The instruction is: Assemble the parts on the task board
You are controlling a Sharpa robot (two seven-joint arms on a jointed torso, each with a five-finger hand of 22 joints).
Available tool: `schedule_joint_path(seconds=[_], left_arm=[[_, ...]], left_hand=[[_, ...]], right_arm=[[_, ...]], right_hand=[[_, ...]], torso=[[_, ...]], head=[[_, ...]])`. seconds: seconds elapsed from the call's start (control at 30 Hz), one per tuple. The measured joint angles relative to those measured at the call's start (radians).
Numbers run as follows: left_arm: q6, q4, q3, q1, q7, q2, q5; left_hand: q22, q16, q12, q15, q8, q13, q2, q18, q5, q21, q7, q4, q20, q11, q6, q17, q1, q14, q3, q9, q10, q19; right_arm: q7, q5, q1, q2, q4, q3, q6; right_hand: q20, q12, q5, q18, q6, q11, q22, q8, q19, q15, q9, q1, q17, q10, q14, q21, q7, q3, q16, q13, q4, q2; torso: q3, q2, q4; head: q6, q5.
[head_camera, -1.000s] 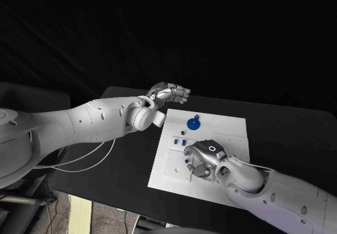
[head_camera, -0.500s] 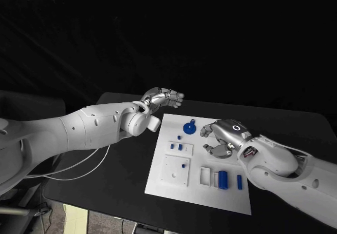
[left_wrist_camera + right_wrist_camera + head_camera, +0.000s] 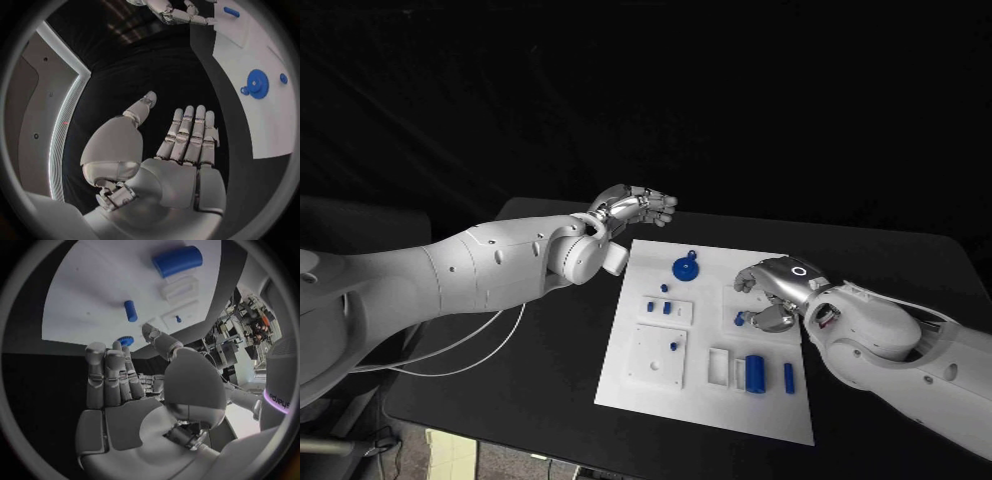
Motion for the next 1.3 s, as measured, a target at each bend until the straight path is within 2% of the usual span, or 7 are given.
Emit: schedule_joint_path(seconds=[0.27,0.47,0.57,0.93,1.1,1.17,1.3], left_arm=[[0.0,-0.004,0.0,0.0,0.0,0.0,0.0],[0.0,-0.004,0.0,0.0,0.0,0.001,0.0],[0.0,-0.004,0.0,0.0,0.0,0.001,0.0],[0.0,-0.003,0.0,0.0,0.0,-0.001,0.0],[0.0,-0.003,0.0,0.0,0.0,-0.001,0.0],[0.0,-0.003,0.0,0.0,0.0,-0.001,0.0],[0.001,-0.003,0.0,0.0,0.0,-0.001,0.001]], left_hand=[[0.0,0.0,0.0,0.0,0.0,-0.001,0.0,0.0,0.0,0.0,0.0,0.0,0.0,0.0,0.0,0.001,0.0,0.0,0.0,0.0,0.0,0.0],[0.0,0.0,0.0,0.0,0.0,-0.001,0.0,0.0,0.0,0.0,0.0,0.0,0.0,0.0,0.0,0.001,0.0,0.0,0.0,-0.001,0.0,0.0],[0.0,0.0,0.0,0.0,0.0,-0.001,0.0,0.0,0.0,0.0,0.0,0.0,0.0,0.0,0.0,0.001,0.0,0.0,0.0,-0.001,0.0,0.0],[0.001,0.0,0.0,0.0,0.0,-0.001,0.0,0.0,0.0,0.0,0.0,0.0,0.0,0.0,0.0,0.002,0.0,0.0,0.0,-0.001,0.0,0.0],[0.001,0.0,0.0,0.0,0.0,-0.001,0.0,0.0,0.0,0.0,0.0,0.0,0.0,0.0,0.0,0.002,0.0,0.0,0.0,-0.001,0.0,0.0],[0.0,0.0,0.0,0.0,0.0,-0.001,0.0,0.0,0.0,0.0,0.0,0.0,0.0,0.0,0.0,0.002,0.0,0.0,0.0,-0.001,0.0,0.0],[0.0,0.0,0.0,0.0,0.0,-0.001,0.0,0.0,0.0,0.0,0.0,0.0,0.0,0.0,0.0,0.002,0.0,0.0,0.0,-0.001,0.0,0.0]], right_arm=[[0.007,-0.002,-0.004,0.023,-0.041,-0.037,0.022],[0.012,-0.01,-0.009,0.035,-0.056,-0.04,0.03],[0.014,-0.015,-0.011,0.038,-0.06,-0.041,0.032],[0.022,-0.028,-0.025,0.053,-0.067,-0.043,0.035],[0.023,-0.037,-0.025,0.056,-0.075,-0.042,0.034],[0.022,-0.041,-0.026,0.057,-0.077,-0.042,0.034],[0.021,-0.05,-0.027,0.059,-0.081,-0.042,0.032]], right_hand=[[0.004,0.0,-0.004,0.0,-0.002,0.003,0.0,0.0,0.004,0.0,0.001,0.0,0.0,-0.004,0.0,-0.004,-0.002,0.003,0.0,-0.006,0.003,0.0],[0.007,0.008,-0.004,0.0,0.014,-0.015,0.0,0.016,0.003,0.0,0.008,0.028,-0.001,0.015,0.0,-0.008,0.014,0.038,0.004,-0.009,0.024,0.004],[0.009,0.016,-0.004,0.0,0.021,-0.025,0.0,0.023,0.006,-0.011,0.012,0.036,-0.002,0.029,0.003,-0.008,0.021,0.056,0.004,-0.009,0.03,0.009],[0.009,0.055,-0.004,0.001,0.071,-0.034,0.0,0.055,0.017,-0.02,0.024,0.059,-0.002,0.09,0.01,-0.008,0.018,0.116,0.004,-0.006,0.061,0.032],[0.009,0.074,-0.004,0.001,0.099,-0.052,0.0,0.069,0.017,-0.032,0.029,0.063,-0.002,0.121,0.009,-0.008,0.011,0.133,0.004,-0.001,0.069,0.038],[0.009,0.081,-0.004,0.001,0.107,-0.054,0.0,0.07,0.017,-0.033,0.031,0.066,-0.002,0.127,0.008,-0.008,0.006,0.144,0.004,0.003,0.072,0.054],[0.01,0.085,-0.004,0.0,0.118,-0.061,0.0,0.076,0.019,-0.038,0.033,0.072,-0.002,0.14,0.011,-0.004,0.005,0.157,0.004,0.009,0.069,0.064]], torso=[[-0.0012,0.001,0.0027],[-0.0031,0.002,0.0028],[-0.0035,0.002,0.0029],[-0.0043,0.002,0.0028],[-0.0043,0.002,0.0027],[-0.0043,0.002,0.0027],[-0.0043,0.001,0.0024]], head=[[0.004,-0.003],[0.004,-0.005],[0.003,-0.005],[-0.003,-0.003],[-0.006,-0.002],[-0.007,-0.001],[-0.006,-0.001]])
